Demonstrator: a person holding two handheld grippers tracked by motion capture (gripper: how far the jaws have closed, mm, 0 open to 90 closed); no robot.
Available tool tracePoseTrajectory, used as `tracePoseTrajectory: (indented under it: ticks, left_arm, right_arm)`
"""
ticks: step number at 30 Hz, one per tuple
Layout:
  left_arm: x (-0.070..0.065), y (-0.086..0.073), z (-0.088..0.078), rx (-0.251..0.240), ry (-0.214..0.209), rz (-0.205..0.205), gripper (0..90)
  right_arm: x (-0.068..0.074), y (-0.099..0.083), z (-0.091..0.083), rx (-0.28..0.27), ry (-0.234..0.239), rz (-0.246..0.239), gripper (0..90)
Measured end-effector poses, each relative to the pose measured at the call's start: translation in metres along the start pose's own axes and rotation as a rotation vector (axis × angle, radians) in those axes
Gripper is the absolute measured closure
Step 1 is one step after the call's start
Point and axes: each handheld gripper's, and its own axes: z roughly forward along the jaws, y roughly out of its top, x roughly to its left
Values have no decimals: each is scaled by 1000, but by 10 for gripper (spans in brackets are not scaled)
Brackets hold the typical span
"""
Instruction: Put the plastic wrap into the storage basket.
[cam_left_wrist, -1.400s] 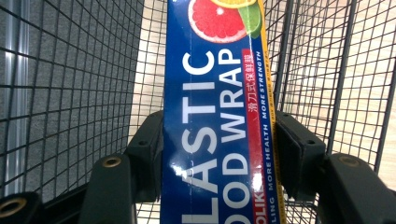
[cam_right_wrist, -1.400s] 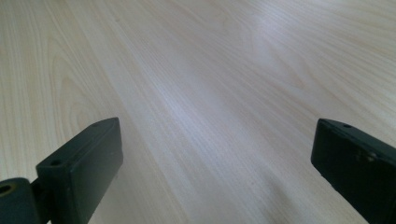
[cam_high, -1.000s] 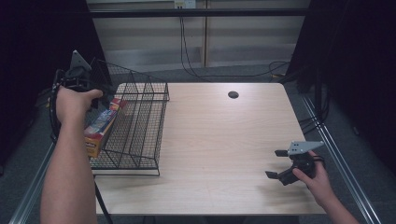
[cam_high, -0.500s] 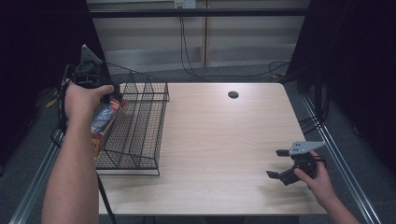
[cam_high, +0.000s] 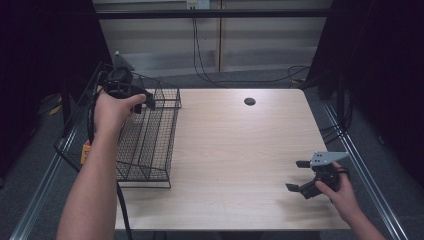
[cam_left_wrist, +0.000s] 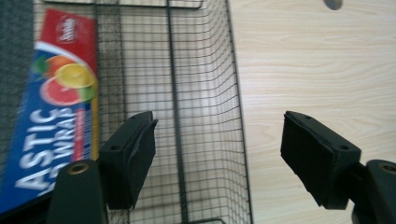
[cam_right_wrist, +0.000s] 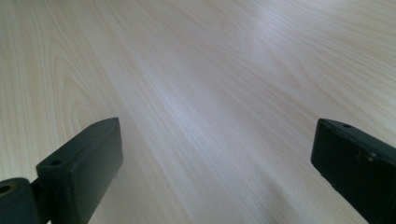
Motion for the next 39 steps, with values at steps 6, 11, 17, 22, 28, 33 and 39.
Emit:
tracePoseTrajectory:
  ticks: [6,11,17,22,28,33,39]
  left_arm:
    - [-18,-3,13,15,-27,47,249]
    - [-30,-5,19,12,-55,80,241]
    - [-44,-8,26,11,-88,131,218]
    - [-55,-13,38,20,-113,175,195]
    - [-65,-18,44,11,-127,210,169]
    - [-75,-22,50,21,-152,247,159]
    - [-86,-30,62,21,-191,269,154]
  right_arm:
    - [0,1,0,5,5,-3,19]
    - [0,0,0,4,-3,-9,20]
    - [0,0,-1,1,2,-7,19]
    - [0,1,-1,-1,5,-12,20]
    - [1,0,-1,2,9,-8,20]
    - [1,1,0,0,6,-13,20]
    - [1,0,0,3,2,-11,19]
